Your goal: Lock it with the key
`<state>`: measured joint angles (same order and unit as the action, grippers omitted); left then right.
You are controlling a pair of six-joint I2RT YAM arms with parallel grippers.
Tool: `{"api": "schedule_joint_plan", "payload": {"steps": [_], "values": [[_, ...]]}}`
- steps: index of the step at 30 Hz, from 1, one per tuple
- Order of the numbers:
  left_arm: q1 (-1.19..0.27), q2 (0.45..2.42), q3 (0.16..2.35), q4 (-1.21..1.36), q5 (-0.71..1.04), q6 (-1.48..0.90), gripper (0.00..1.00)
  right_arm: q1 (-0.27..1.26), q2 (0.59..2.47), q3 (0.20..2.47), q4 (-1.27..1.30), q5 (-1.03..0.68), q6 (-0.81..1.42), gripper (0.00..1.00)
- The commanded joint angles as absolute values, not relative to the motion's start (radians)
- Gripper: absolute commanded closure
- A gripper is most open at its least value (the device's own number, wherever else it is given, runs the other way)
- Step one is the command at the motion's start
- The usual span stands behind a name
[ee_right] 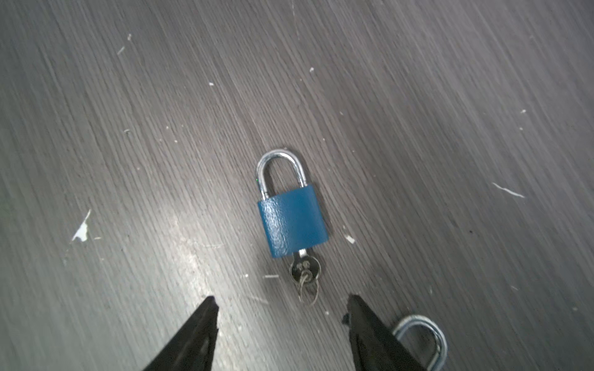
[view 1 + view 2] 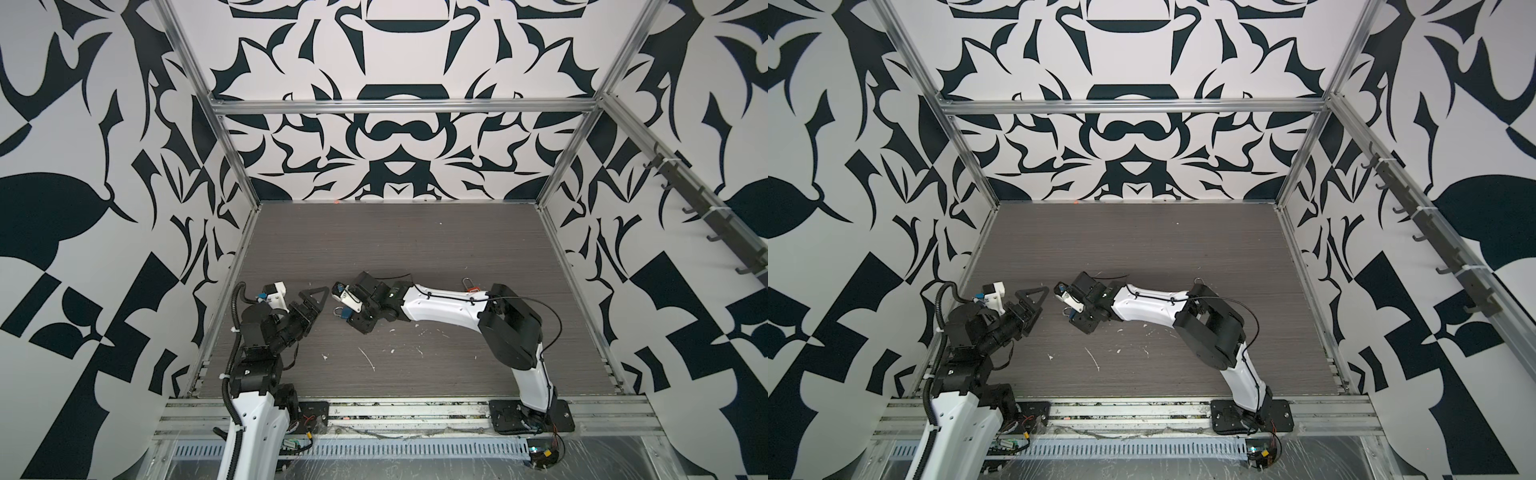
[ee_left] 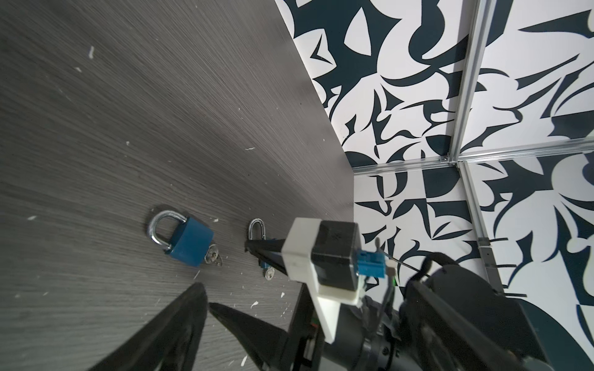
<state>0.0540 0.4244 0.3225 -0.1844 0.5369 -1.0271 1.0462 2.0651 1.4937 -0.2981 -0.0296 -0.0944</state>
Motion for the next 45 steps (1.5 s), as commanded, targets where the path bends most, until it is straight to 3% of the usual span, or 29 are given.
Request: {"api": "schedule_joint_plan", "payload": {"steps": [1,22,45], "values": [[0.069,0.389,0.320,-0.207,0.568,-1.051,0.01,1.043,2.078,1.539,-0.229,-0.037,-0.211,0.30],[0.082,0.391,0.289,-0.180,0.621,-1.084,0.03,0.978,2.189,1.625,-0.251,-0.196,-0.235,0.32],[0.083,0.397,0.235,-0.133,0.663,-1.127,0.04,0.989,2.242,1.658,-0.291,-0.223,-0.225,0.38]]}}
